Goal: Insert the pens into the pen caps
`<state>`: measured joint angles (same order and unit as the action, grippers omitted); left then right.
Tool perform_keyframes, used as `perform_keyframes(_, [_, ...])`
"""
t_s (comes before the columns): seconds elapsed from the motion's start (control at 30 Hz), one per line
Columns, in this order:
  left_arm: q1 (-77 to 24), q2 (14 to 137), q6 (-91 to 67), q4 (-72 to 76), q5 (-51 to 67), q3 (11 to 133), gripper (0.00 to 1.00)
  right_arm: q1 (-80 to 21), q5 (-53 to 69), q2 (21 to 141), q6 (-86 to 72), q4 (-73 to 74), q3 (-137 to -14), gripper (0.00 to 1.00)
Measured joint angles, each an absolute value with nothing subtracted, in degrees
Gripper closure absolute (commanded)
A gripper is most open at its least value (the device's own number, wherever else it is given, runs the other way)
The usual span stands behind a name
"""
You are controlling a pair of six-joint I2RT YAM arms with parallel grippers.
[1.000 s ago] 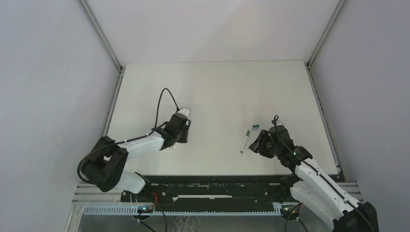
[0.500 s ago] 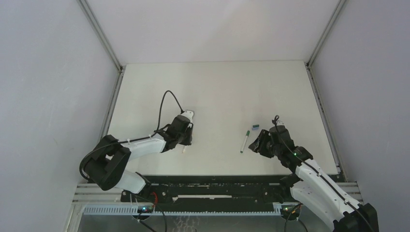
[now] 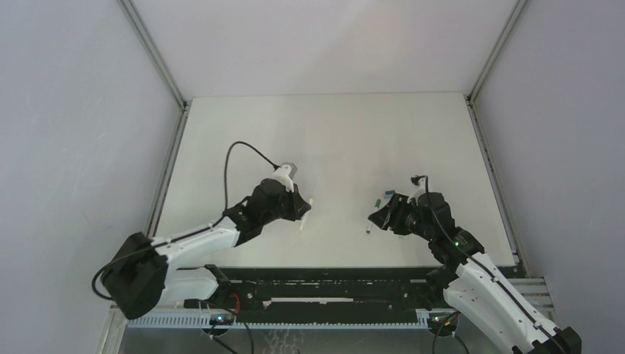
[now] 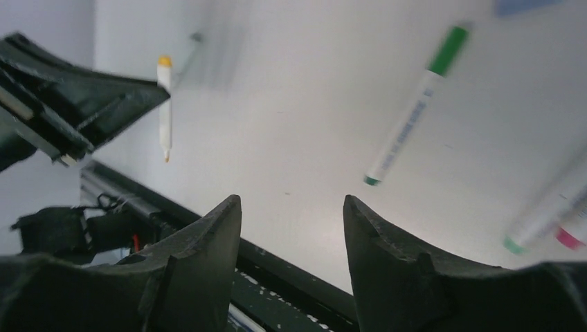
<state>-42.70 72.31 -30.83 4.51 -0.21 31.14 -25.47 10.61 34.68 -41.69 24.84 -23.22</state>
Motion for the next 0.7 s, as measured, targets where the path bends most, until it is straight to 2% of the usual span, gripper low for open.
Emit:
perform_keyframes(0.23, [-42.74, 58.30, -38.52, 12.80, 2.22, 31.33, 1.00, -36.53, 13.91, 36.07, -40.21, 12.14, -23.51, 0.37])
perform_keyframes(0.43, [-42.74, 54.43, -43.09, 15.38, 3.25, 31.33, 1.00, -49.25, 10.98, 47.62, -38.17, 2.39, -28.60, 0.36])
perform_keyframes(0.7, [-42.74, 51.83, -46.26, 17.12, 3.36, 31.29, 1.00, -54.17, 7.55, 60.88, -35.18, -6.15, -37.89, 0.40])
